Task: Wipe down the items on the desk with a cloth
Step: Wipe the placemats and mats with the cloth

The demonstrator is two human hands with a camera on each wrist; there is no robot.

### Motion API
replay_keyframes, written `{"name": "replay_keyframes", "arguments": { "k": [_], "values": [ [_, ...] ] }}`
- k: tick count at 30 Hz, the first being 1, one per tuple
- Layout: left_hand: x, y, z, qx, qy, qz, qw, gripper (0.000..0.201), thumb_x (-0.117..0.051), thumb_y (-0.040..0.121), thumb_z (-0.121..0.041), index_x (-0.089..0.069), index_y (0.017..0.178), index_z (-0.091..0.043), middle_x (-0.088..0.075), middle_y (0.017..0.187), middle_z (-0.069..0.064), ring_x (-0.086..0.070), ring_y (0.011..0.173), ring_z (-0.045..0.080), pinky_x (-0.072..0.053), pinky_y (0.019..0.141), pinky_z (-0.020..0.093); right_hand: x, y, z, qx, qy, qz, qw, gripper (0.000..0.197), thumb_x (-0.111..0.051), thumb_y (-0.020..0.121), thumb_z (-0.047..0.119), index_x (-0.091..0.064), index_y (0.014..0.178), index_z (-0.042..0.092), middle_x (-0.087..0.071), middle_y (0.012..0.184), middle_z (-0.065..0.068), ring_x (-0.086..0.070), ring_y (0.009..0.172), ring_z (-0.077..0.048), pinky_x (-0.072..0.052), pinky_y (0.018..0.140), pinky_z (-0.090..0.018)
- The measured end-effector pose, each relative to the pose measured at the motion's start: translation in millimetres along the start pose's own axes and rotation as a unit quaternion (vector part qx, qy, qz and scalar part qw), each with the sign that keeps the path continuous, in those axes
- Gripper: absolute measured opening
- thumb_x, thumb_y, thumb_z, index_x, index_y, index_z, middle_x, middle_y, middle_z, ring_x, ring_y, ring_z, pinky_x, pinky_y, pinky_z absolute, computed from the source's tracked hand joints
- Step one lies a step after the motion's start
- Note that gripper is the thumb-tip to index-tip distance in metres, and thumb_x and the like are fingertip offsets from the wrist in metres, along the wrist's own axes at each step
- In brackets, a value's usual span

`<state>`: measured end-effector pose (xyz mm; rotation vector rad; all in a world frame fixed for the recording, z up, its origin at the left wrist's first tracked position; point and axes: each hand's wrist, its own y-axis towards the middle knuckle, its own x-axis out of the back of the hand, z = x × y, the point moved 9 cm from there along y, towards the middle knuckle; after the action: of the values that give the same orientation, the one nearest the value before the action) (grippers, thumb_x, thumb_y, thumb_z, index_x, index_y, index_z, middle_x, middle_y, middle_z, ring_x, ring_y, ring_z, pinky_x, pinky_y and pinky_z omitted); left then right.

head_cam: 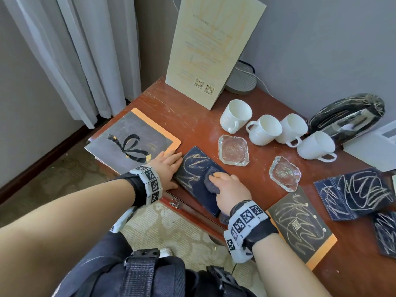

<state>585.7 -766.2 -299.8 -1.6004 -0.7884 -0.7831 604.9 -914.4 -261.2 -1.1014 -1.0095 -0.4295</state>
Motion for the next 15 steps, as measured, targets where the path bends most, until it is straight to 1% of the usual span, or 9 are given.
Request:
{"name": "replay_keyframes", "arguments": {
  "k": [2, 5, 6, 8, 10, 11, 12, 13, 15],
  "values": [
    [-10.1, -4.1, 4.7, 0.006, 0.037, 0.011, 0.999, 0.08, -0.038, 0.096, -0.048, 0.013, 0.148, -0.015, 0.018, 0.156, 0.0, 0.016, 0.143, 0.021, 0.01, 0.115, 0.041, 7.1, 0.5, -12.0, -0.03, 0.024, -0.03, 0.999, 0.057, -0.035, 0.093, 0.008, -0.027, 0.146, 0.03, -0.024, 0.151, 0.012, -0.028, 0.13, -0.021, -0.036, 0.101, -0.031],
    [-16.8, -8.5, 5.9, 0.005, 0.015, 0.004, 1.0, 0.076, -0.031, 0.098, -0.047, 0.017, 0.147, -0.015, 0.02, 0.155, 0.001, 0.017, 0.143, 0.021, 0.012, 0.114, 0.04, 7.5, 0.6, -10.0, -0.047, 0.03, -0.05, 0.997, 0.056, -0.037, 0.094, 0.01, -0.026, 0.146, 0.029, -0.024, 0.152, 0.012, -0.028, 0.13, -0.021, -0.036, 0.101, -0.032],
    [-17.9, -9.2, 5.9, 0.004, 0.009, -0.001, 1.0, 0.075, -0.03, 0.098, -0.047, 0.017, 0.146, -0.014, 0.02, 0.155, 0.002, 0.018, 0.143, 0.021, 0.012, 0.114, 0.04, 3.8, -0.7, 2.3, -0.025, 0.016, -0.044, 0.999, 0.057, -0.038, 0.093, 0.01, -0.027, 0.146, 0.029, -0.023, 0.152, 0.012, -0.028, 0.13, -0.021, -0.036, 0.1, -0.032],
    [-19.2, -9.4, 6.4, 0.007, 0.007, -0.011, 1.0, 0.074, -0.028, 0.098, -0.047, 0.018, 0.146, -0.014, 0.021, 0.155, 0.002, 0.018, 0.143, 0.022, 0.014, 0.113, 0.039, -7.6, -5.9, 35.5, 0.064, -0.025, -0.029, 0.997, 0.059, -0.04, 0.091, 0.008, -0.03, 0.145, 0.029, -0.023, 0.152, 0.014, -0.03, 0.128, -0.021, -0.037, 0.097, -0.032],
    [-19.8, -9.0, 7.2, 0.007, 0.004, -0.02, 1.0, 0.073, -0.027, 0.098, -0.047, 0.018, 0.146, -0.014, 0.021, 0.155, 0.002, 0.019, 0.143, 0.022, 0.015, 0.113, 0.038, -23.0, -11.6, 57.2, 0.148, -0.055, 0.027, 0.987, 0.057, -0.039, 0.091, 0.008, -0.035, 0.142, 0.031, -0.025, 0.151, 0.014, -0.03, 0.128, -0.02, -0.035, 0.098, -0.032],
    [-20.0, -9.2, 7.1, 0.005, 0.003, -0.023, 1.0, 0.073, -0.027, 0.098, -0.047, 0.018, 0.146, -0.014, 0.021, 0.155, 0.002, 0.019, 0.143, 0.021, 0.015, 0.113, 0.038, -25.6, -12.8, 59.1, 0.169, -0.052, 0.06, 0.982, 0.056, -0.038, 0.091, 0.007, -0.037, 0.141, 0.032, -0.027, 0.151, 0.014, -0.029, 0.129, -0.02, -0.033, 0.101, -0.031],
    [-19.9, -9.3, 7.3, 0.004, 0.002, -0.025, 1.0, 0.073, -0.027, 0.098, -0.047, 0.017, 0.146, -0.014, 0.021, 0.155, 0.002, 0.019, 0.143, 0.021, 0.015, 0.113, 0.038, -23.3, -10.3, 55.8, 0.173, -0.036, 0.076, 0.981, 0.055, -0.037, 0.091, 0.007, -0.04, 0.14, 0.032, -0.029, 0.15, 0.015, -0.028, 0.13, -0.019, -0.03, 0.104, -0.029],
    [-20.1, -9.4, 7.8, 0.003, 0.002, -0.027, 1.0, 0.073, -0.026, 0.098, -0.047, 0.017, 0.146, -0.014, 0.02, 0.155, 0.001, 0.019, 0.143, 0.021, 0.016, 0.113, 0.038, -15.3, -4.8, 48.4, 0.158, -0.011, 0.064, 0.985, 0.056, -0.037, 0.09, 0.006, -0.042, 0.139, 0.032, -0.031, 0.149, 0.015, -0.028, 0.131, -0.019, -0.027, 0.106, -0.027],
    [-19.9, -9.2, 8.5, 0.001, 0.0, -0.036, 0.999, 0.073, -0.026, 0.098, -0.048, 0.017, 0.146, -0.014, 0.02, 0.155, 0.001, 0.019, 0.143, 0.021, 0.016, 0.113, 0.037, 9.5, 10.5, 23.1, 0.079, 0.034, -0.021, 0.996, 0.058, -0.037, 0.089, 0.004, -0.042, 0.139, 0.032, -0.032, 0.148, 0.014, -0.028, 0.132, -0.02, -0.026, 0.107, -0.027]
  ]
}}
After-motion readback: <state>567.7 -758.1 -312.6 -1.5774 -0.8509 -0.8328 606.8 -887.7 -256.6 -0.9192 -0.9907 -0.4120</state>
